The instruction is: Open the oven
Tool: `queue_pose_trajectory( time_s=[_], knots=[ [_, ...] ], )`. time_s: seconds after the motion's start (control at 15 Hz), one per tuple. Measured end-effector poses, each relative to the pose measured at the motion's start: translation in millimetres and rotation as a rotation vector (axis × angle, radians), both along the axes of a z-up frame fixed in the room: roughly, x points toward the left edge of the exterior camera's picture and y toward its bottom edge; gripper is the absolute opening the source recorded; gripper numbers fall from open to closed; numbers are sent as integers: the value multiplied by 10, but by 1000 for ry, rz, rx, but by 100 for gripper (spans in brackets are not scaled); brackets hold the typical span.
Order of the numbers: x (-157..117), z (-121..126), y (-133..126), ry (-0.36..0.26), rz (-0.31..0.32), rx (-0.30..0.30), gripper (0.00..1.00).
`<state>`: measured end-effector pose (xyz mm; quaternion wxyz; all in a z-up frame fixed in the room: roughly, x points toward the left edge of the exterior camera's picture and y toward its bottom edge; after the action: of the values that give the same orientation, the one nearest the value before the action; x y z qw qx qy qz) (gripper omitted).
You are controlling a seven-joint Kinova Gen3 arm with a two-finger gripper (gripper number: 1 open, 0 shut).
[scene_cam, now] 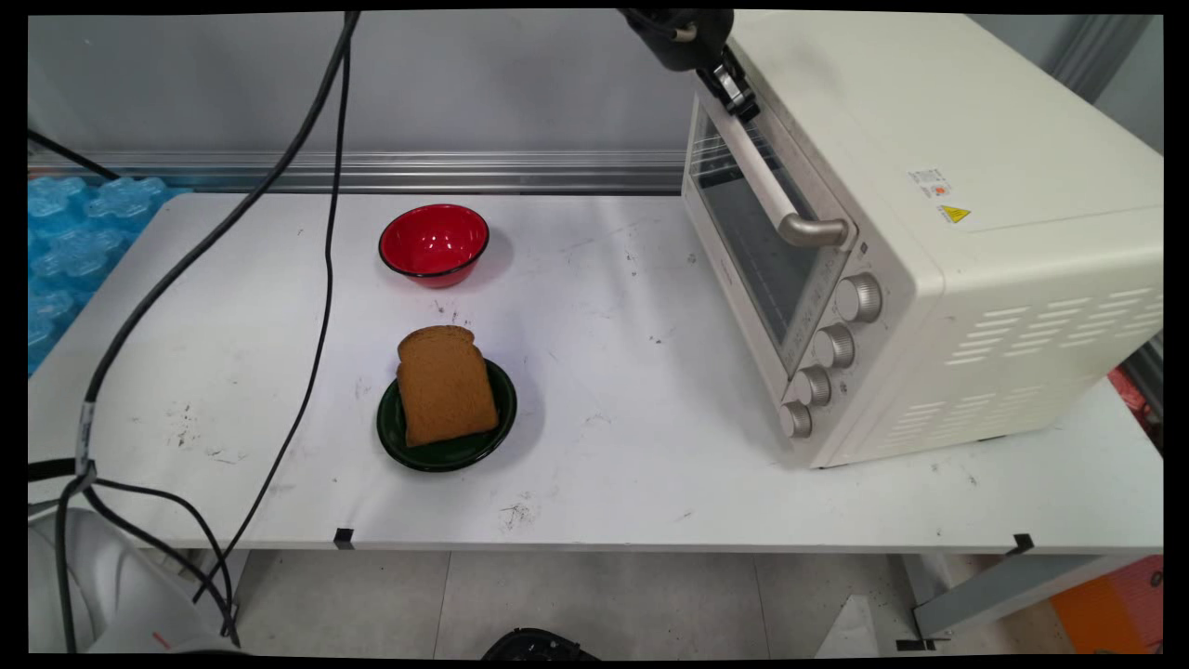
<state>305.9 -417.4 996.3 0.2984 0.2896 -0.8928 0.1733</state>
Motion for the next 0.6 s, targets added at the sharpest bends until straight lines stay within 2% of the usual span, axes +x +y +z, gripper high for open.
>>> queue_pose_trajectory(
  time_s=[0.6],
  knots=[
    [111, -67, 55, -16, 9, 15, 0]
  ],
)
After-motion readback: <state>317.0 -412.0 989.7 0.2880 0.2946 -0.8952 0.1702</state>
